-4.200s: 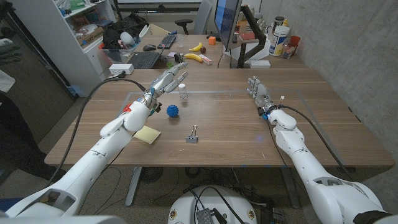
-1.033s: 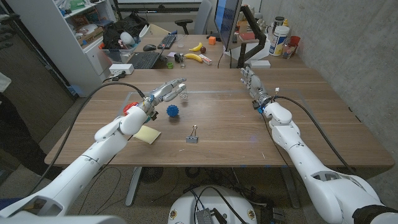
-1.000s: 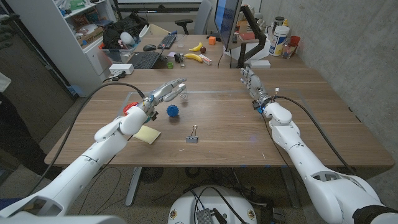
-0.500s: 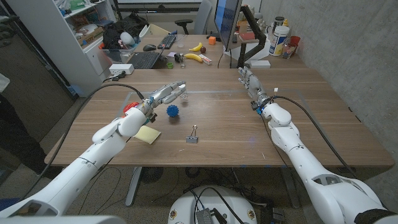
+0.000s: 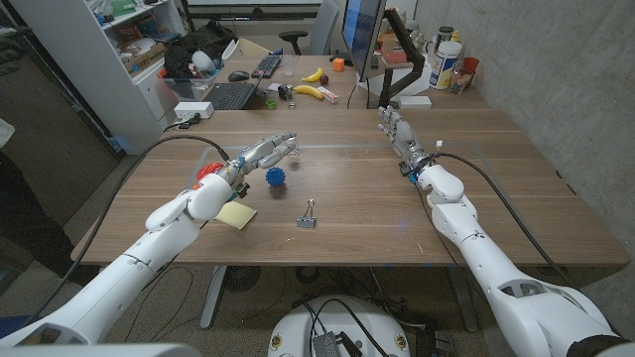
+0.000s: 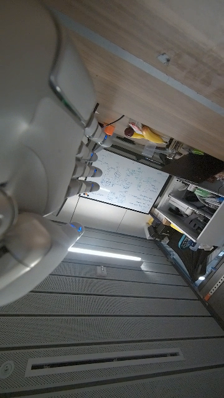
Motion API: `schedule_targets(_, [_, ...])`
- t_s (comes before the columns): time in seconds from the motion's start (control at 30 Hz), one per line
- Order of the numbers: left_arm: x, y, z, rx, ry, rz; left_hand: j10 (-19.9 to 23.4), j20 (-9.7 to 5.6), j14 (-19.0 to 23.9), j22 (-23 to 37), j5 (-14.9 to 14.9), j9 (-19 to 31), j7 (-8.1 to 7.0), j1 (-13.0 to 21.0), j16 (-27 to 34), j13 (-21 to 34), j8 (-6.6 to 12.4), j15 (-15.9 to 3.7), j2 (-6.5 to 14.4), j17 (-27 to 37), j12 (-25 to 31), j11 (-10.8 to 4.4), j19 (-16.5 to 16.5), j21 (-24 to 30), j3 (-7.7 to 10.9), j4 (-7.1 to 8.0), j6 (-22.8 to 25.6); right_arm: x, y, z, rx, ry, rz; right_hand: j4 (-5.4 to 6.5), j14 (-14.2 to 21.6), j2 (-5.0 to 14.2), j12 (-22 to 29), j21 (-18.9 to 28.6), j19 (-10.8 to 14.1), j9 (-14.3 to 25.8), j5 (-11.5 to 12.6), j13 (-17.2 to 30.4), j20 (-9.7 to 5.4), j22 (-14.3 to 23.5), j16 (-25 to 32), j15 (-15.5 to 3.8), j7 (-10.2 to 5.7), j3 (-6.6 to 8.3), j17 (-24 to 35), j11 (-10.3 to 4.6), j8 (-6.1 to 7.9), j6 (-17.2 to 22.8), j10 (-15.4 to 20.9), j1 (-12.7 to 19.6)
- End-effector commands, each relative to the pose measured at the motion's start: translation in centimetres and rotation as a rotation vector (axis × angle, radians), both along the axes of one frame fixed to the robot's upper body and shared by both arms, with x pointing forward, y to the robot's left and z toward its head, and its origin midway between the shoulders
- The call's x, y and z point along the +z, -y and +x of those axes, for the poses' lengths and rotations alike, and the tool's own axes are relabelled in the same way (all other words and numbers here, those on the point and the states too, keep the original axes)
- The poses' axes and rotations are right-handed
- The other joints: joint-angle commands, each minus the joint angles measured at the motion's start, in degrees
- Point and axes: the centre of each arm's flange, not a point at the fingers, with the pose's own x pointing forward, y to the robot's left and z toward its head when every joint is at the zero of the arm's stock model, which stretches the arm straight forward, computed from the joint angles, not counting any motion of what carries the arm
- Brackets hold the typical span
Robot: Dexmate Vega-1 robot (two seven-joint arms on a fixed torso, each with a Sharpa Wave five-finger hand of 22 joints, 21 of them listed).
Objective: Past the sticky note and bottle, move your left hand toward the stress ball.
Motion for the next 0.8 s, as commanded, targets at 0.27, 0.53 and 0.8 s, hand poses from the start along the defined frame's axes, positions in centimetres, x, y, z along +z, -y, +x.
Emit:
schedule_targets(0.27, [-0.53, -0.41, -0.19, 0.027, -0.022, 0.015, 0.1, 0.07, -0.3, 0.3, 0.0, 0.2, -0.08, 0.6, 0.1, 0.1, -0.01, 0.08, 1.5, 0.1, 0.0, -0.10, -0.2, -0.3, 0.56, 0.03, 0.4, -0.29, -0.32, 0.35, 0.008, -0.005, -0.004, -0.10, 0.0, 5.20, -0.1, -0.2, -0.1, 0.2, 0.0, 0.2, 0.37, 0.3, 0.2, 0.12, -0.29, 0.25, 0.1, -0.31, 0.46, 0.1, 0.4, 0.3])
schedule_targets(0.53, [-0.76, -0.47, -0.10, 0.034, -0.040, 0.025, 0.5, 0.08, -0.2, 0.3, -0.1, 0.2, -0.10, 0.7, 0.1, 0.1, -0.06, 0.14, 1.4, 0.1, 0.1, 0.23, -0.1, -0.3, 0.60, 0.00, 0.4, -0.48, -0.24, 0.30, 0.007, -0.006, -0.001, -0.09, 0.0, 5.17, -0.1, -0.2, -0.1, 0.2, 0.0, 0.2, 0.40, 0.3, 0.2, 0.13, -0.30, 0.23, 0.2, -0.25, 0.43, 0.1, 0.4, 0.3])
schedule_targets(0.8, [-0.97, -0.51, 0.00, 0.042, -0.061, 0.035, 0.6, 0.01, -0.2, 0.3, -0.1, 0.2, -0.05, 0.8, 0.1, 0.1, -0.08, 0.16, 1.4, 0.1, 0.1, 0.20, -0.1, -0.4, 0.63, 0.00, 0.5, -0.53, -0.17, 0.23, 0.003, -0.005, -0.003, -0.07, 0.1, 5.15, -0.1, -0.3, -0.1, 0.2, 0.0, 0.2, 0.43, 0.3, 0.2, 0.17, -0.30, 0.20, 0.2, -0.25, 0.40, 0.1, 0.3, 0.3])
